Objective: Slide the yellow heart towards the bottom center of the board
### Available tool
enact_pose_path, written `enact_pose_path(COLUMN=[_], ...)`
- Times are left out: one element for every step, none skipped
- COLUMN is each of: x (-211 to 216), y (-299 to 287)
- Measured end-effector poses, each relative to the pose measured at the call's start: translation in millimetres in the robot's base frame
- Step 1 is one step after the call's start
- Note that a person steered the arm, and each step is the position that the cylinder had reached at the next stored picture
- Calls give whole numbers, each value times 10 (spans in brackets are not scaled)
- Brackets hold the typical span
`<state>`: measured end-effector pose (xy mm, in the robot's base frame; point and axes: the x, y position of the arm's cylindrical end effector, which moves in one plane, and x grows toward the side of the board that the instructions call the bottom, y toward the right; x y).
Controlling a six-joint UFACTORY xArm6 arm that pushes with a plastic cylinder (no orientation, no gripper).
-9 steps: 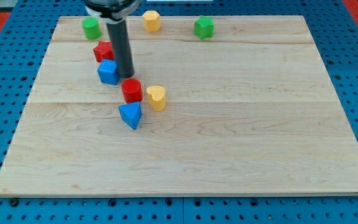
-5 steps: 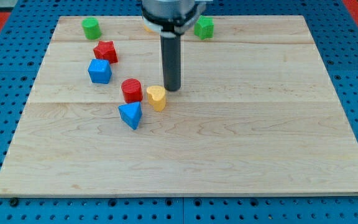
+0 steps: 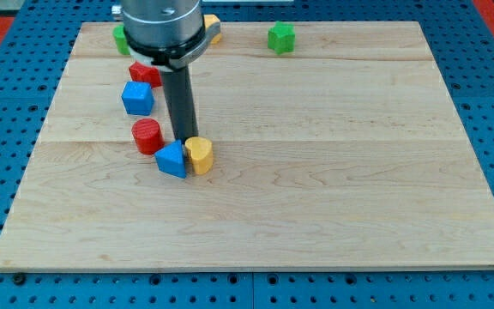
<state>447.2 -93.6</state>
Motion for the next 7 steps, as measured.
enact_pose_path(x=[116,98,291,603,506,515,515], y=[-218,271,711,696,292,-123,-323])
